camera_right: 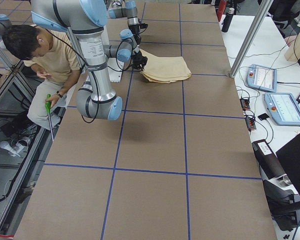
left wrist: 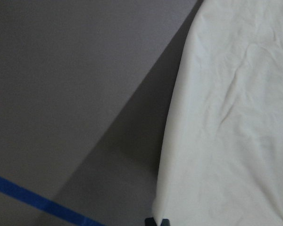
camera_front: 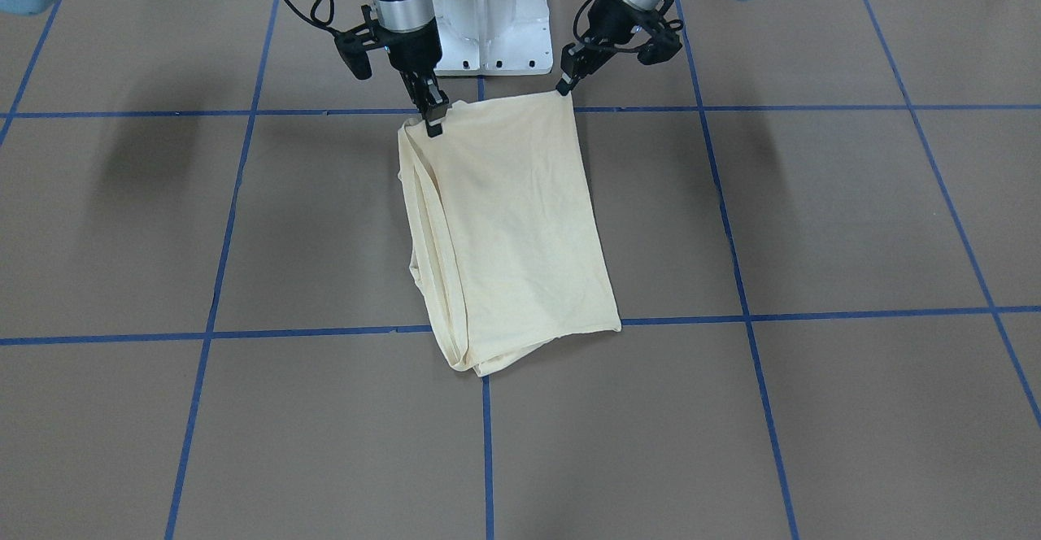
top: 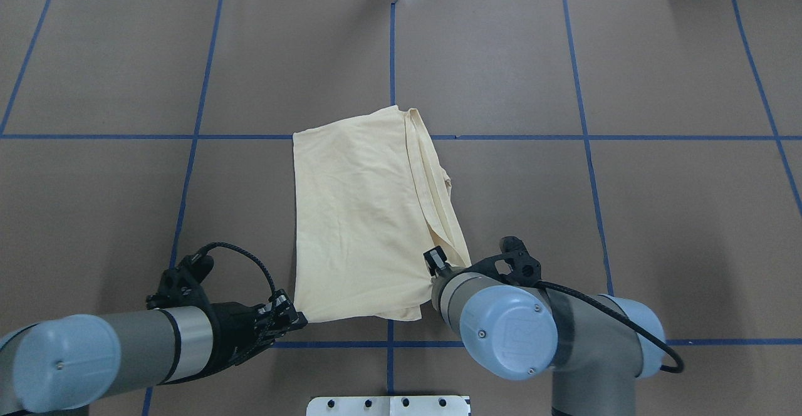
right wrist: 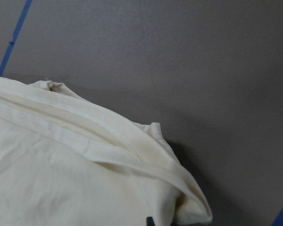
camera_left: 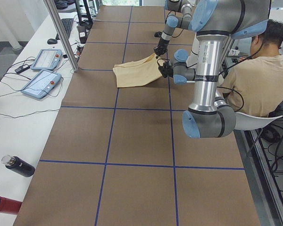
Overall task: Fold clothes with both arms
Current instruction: 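Grasp the shirt's edge nearest the robot with both grippers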
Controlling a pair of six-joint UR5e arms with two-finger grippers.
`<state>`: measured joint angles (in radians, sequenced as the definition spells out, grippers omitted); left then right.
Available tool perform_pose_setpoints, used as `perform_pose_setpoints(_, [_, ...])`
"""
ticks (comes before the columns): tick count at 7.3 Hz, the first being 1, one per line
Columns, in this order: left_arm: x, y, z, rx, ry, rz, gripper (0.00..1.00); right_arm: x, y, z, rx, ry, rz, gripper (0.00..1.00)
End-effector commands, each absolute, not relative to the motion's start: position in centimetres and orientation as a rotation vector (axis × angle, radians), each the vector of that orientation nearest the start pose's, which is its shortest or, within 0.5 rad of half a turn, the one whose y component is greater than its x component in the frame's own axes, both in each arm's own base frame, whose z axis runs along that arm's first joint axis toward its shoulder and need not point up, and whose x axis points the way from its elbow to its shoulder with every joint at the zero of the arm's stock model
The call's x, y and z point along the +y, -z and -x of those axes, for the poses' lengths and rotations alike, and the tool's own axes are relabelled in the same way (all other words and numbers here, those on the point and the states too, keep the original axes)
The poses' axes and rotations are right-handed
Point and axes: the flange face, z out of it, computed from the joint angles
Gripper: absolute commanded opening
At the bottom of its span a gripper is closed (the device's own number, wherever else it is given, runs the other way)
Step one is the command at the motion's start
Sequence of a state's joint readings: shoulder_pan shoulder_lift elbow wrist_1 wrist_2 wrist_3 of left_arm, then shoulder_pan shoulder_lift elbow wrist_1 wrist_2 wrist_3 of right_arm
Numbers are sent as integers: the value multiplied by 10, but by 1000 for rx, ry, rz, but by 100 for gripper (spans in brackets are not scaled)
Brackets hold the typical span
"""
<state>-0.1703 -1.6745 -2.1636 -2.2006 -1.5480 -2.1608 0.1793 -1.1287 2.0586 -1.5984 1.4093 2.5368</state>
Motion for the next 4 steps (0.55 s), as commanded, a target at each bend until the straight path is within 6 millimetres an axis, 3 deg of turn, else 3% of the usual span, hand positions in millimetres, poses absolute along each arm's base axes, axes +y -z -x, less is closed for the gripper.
perform_pose_setpoints(1, [-199, -188, -362, 1385, 599, 364, 0, -237, -173, 448, -920, -1148, 236, 0])
perform_pose_setpoints(2, [-239, -189, -356, 1385, 635, 297, 0, -277, -162, 449, -921, -1171, 240, 0])
perform_pose_setpoints(3, [-289, -195, -383, 1360, 635, 198, 0, -338, -139, 471, -902, -1107, 223, 0])
perform_pose_setpoints(4, [-342, -216, -415, 1287, 641, 132, 0, -391, -138, 491, -847, -1073, 188, 0])
